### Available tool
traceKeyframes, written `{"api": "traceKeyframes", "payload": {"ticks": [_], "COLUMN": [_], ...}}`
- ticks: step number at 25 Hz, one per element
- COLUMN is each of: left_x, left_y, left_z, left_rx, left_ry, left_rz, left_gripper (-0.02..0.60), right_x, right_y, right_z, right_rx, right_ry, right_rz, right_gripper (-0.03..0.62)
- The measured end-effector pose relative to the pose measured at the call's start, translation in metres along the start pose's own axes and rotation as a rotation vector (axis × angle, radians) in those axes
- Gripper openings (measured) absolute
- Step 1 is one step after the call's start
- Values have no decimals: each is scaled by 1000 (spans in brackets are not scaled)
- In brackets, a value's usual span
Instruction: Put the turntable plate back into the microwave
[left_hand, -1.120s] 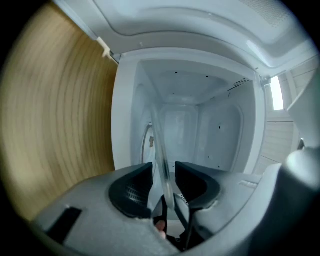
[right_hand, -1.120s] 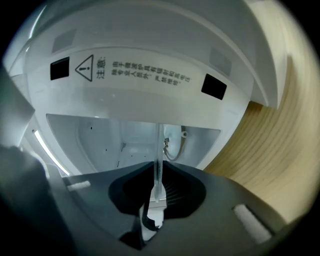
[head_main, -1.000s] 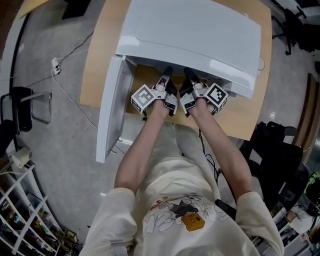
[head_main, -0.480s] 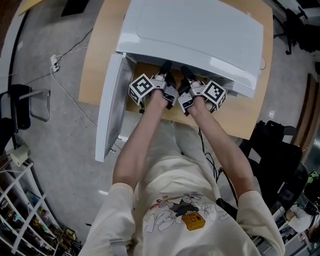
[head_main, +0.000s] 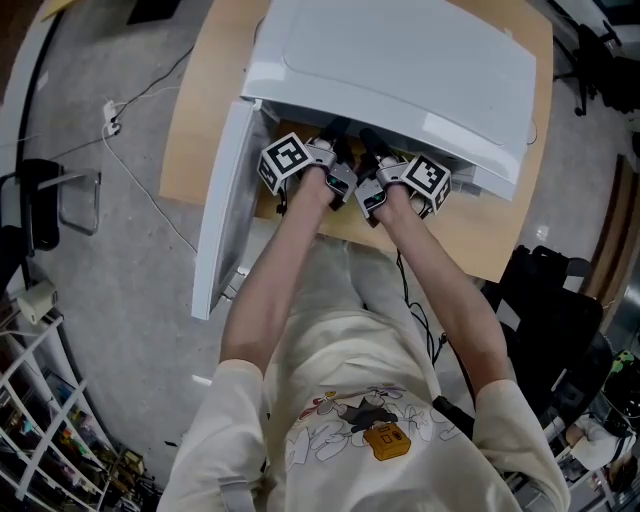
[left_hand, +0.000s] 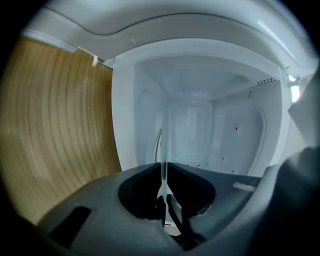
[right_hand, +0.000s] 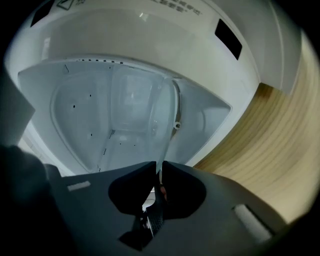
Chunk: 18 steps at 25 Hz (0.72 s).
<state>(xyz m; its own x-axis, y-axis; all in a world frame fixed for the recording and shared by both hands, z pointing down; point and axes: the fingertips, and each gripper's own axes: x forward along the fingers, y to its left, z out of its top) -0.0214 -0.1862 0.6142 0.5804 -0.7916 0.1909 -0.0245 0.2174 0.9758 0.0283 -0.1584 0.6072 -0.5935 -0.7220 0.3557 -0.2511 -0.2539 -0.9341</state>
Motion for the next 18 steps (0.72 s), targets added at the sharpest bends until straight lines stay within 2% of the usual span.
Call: {"api": "traceKeyframes", "payload": {"ticks": [2,4,6,8,11,18], "left_x": [-1,-6,-15,-22,-22,-8], "left_y": [0,0,1,4,11,10], "left_z": [-1,-4,-6,-4,1,3], "left_rx": [3,8,8,10,17,87], "left_ry": [16,25,10,-20,-46,19], "left_rz": [-4,-16,-20,-9,27,95], "left_gripper": [31,62,71,55,-5,-6], "right_x": [0,-1,-2,-1,1,0], "right_y": [-1,-3,-5,-7,-9,-10], "right_z": [0,0,4,9,15,28], "right_rx": [-1,2,9,8,-9,-20], "right_ry": [-5,-15,-34,-51,-69,-134], "right_rz": [-11,-24,-33,-47,-66,-85], "right_gripper": [46,41,38,37,37,25]}}
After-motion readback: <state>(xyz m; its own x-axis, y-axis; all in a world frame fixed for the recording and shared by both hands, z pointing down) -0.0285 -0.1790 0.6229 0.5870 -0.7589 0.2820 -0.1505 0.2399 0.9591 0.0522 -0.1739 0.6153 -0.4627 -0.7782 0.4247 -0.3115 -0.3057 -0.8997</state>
